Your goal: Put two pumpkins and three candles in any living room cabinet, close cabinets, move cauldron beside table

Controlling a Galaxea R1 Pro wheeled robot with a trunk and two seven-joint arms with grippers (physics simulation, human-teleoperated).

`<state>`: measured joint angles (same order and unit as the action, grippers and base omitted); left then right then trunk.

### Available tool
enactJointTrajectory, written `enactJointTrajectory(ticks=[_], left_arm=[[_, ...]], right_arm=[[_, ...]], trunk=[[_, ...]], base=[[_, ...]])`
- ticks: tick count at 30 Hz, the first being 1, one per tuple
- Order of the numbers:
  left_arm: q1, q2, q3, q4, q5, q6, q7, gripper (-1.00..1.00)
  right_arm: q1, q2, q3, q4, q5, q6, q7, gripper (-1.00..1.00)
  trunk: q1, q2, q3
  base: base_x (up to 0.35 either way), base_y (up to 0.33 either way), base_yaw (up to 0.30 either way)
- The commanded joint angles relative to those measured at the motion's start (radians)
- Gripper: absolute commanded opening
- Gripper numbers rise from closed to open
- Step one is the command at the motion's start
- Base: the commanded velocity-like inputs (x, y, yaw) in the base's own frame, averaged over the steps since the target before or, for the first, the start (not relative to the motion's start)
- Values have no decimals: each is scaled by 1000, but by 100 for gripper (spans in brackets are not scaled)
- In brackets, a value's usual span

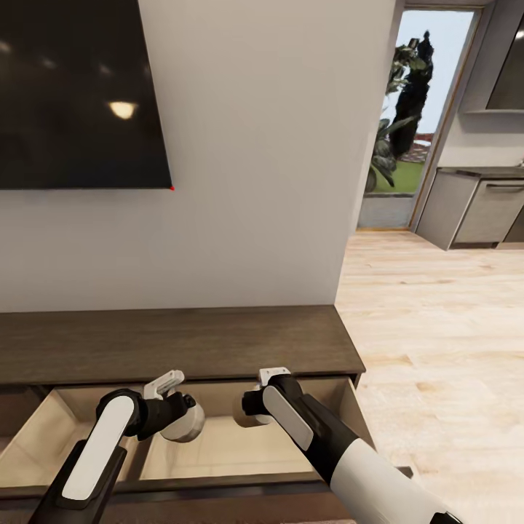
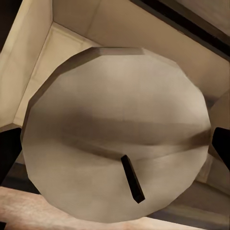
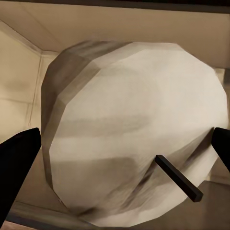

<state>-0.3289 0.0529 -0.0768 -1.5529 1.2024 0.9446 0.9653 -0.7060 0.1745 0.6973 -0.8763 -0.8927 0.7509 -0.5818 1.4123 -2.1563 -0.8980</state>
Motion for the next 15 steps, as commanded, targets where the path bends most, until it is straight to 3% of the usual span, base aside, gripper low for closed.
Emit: enactJointTrajectory(ticks=[1,15], left_arm=[[-1,1,-1,-1,9,0,10,-100],[-1,0,-1,-1,9,0,10,-100]], right_arm=[[-1,0,2,-1,-9,0,-10,-100],[-1,0,1,-1,-9,-1,5,-100]], trunk=[[4,-8,-4],[57,-106,-48]], base=[[0,0,0],[0,0,0]])
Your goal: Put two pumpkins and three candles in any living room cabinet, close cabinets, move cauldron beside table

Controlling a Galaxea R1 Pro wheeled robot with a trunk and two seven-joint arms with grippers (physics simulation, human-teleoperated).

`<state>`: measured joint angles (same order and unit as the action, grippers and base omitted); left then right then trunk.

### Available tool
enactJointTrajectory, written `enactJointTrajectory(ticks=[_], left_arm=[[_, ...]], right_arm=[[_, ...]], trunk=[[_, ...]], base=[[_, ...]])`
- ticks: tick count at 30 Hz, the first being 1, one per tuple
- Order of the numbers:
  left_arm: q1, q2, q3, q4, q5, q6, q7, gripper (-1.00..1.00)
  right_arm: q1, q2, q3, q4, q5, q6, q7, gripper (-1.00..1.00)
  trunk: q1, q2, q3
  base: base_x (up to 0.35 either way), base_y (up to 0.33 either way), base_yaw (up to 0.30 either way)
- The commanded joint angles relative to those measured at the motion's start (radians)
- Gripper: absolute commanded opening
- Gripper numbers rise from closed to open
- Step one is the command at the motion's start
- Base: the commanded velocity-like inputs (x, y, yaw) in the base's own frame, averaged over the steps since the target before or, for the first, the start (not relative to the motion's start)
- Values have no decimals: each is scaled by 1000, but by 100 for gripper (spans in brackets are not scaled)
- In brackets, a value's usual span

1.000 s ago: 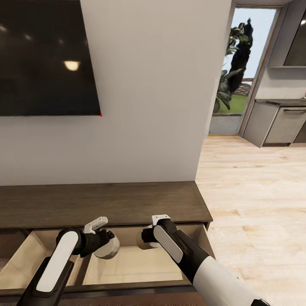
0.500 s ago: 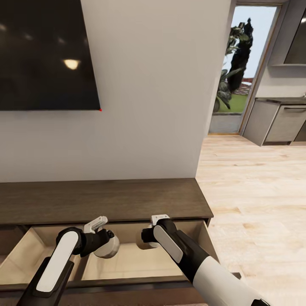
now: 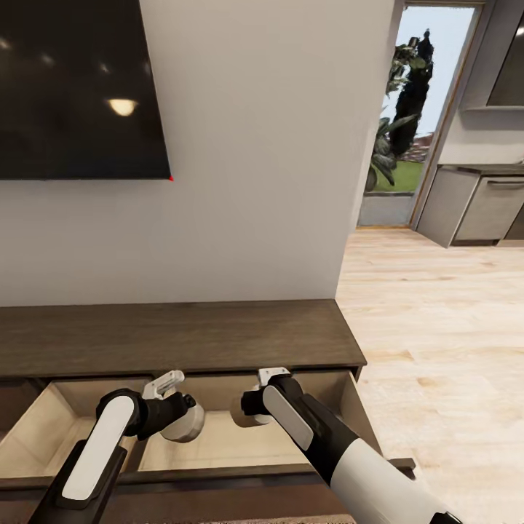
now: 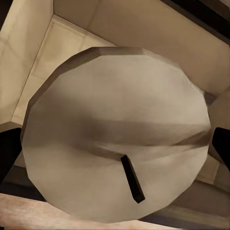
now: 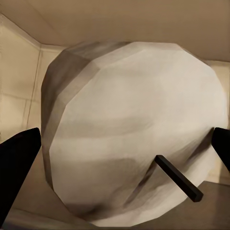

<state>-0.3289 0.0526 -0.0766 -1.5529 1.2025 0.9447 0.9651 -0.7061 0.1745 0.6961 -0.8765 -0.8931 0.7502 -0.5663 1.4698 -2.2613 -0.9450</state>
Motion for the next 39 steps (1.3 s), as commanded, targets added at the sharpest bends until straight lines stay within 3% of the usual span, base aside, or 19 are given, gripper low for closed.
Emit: enactJointTrajectory(ticks=[1,8,19,39], left_arm=[[-1,0,-1,-1,9,0,10,-100],[-1,0,-1,-1,9,0,11,-100],[-1,0,-3,-1,10,0,11,-100],[-1,0,-4,-1,10,0,9,-100]], right_arm=[[-1,0,2,-1,-9,0,-8,-100],[-1,0,2,-1,-9,1,-5,-100],[-1,0,2,-1,-9,1,-6,-100],[-1,0,2,-1,-9,1,-5,-100]], trunk=[[4,-8,-4],[31,-57,-26],[31,-57,-26],[31,-57,-26]], base=[[0,0,7],[0,0,118],[2,0,18],[152,-5,0]])
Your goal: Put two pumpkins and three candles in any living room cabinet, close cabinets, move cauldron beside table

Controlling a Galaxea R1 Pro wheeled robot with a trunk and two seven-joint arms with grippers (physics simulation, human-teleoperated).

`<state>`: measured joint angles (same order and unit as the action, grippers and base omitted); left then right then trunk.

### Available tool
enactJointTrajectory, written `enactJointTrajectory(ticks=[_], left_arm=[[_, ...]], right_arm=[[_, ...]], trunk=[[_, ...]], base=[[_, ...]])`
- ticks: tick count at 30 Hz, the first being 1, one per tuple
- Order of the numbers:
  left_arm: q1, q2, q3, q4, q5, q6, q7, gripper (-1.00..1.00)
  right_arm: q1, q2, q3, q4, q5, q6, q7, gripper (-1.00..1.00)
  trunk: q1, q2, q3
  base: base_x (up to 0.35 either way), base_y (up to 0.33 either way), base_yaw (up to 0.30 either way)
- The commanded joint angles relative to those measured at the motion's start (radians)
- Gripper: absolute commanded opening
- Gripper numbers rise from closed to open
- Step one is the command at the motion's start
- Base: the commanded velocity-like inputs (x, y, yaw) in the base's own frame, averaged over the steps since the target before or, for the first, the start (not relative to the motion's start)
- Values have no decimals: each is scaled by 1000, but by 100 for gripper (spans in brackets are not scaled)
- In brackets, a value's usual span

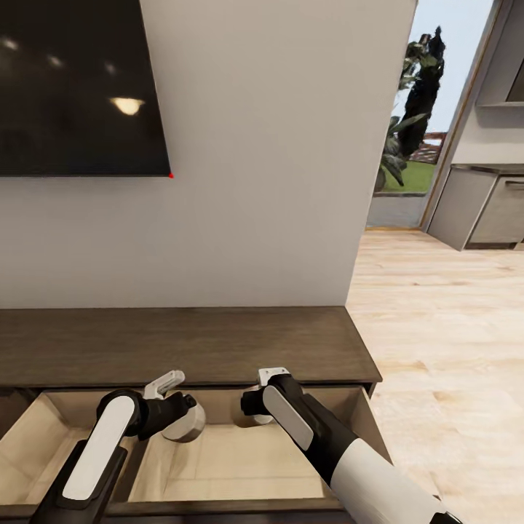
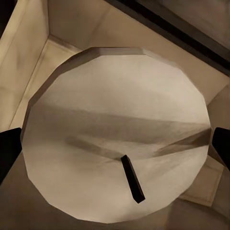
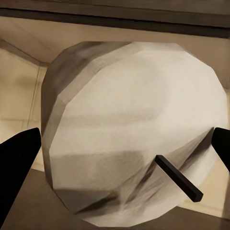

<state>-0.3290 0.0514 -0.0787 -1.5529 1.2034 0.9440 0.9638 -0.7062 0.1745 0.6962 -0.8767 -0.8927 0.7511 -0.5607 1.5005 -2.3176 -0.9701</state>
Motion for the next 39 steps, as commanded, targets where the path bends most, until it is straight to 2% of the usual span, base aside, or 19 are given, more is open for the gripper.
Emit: enactJointTrajectory(ticks=[1,7,33,39], left_arm=[[-1,1,-1,-1,9,1,11,-100],[-1,1,-2,-2,8,1,11,-100],[-1,1,-3,-1,5,-1,7,-100],[-1,1,-6,16,7,-40,7,-100]], right_arm=[[-1,0,2,-1,-9,1,-10,-100],[-1,0,2,-1,-9,1,-10,-100],[-1,0,5,-1,-9,-1,11,-100],[-1,0,5,-1,-9,-1,37,-100]], trunk=[[0,0,-1],[0,0,-1],[100,-182,-82],[102,-184,-106]], base=[[63,0,0],[63,-16,0],[2,-1,0],[0,0,0]])
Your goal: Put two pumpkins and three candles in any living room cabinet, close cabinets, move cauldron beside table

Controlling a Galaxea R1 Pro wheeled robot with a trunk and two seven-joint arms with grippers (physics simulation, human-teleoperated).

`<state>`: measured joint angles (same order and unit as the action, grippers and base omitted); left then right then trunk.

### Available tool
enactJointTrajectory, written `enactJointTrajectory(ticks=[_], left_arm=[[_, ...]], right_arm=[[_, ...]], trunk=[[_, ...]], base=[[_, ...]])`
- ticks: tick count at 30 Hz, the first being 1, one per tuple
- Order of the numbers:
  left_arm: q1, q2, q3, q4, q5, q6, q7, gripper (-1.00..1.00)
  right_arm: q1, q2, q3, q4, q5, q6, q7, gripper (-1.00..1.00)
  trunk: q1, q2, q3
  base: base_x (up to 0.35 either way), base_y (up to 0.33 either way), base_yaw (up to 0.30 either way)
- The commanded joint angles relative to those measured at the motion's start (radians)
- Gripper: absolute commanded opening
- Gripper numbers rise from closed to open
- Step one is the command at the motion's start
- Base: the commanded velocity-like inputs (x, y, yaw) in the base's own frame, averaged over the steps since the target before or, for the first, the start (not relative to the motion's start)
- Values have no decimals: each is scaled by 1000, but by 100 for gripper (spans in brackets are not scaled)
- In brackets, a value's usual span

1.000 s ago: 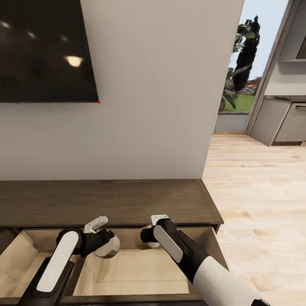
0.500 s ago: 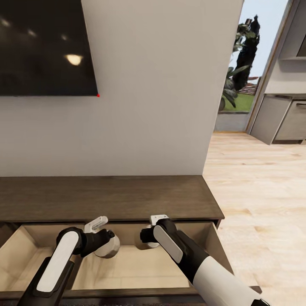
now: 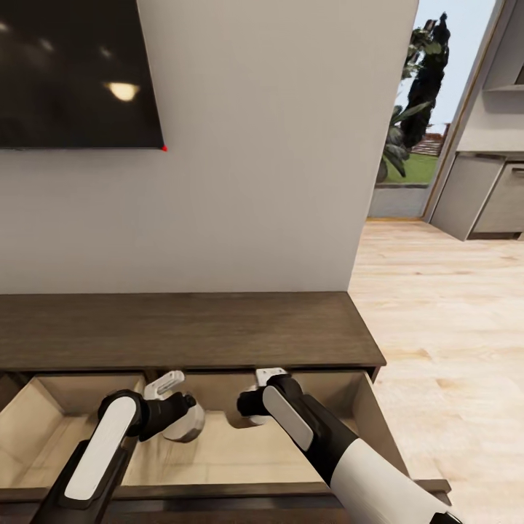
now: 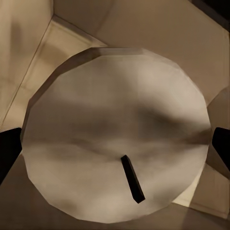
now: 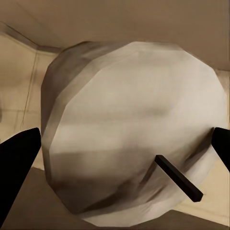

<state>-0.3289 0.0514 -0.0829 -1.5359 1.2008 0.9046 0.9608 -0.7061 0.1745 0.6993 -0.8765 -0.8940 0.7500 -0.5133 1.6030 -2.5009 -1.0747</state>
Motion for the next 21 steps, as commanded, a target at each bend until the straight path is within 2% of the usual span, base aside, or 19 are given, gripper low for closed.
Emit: enactJointTrajectory(ticks=[1,21], left_arm=[[-1,1,-2,1,9,-2,10,-100],[-1,2,-3,7,6,-6,10,-100]], right_arm=[[-1,0,2,-1,-8,0,-5,-100],[-1,0,2,1,-8,0,4,-100]], trunk=[[0,-1,-5],[9,-5,-82]], base=[[0,0,0],[0,0,0]])
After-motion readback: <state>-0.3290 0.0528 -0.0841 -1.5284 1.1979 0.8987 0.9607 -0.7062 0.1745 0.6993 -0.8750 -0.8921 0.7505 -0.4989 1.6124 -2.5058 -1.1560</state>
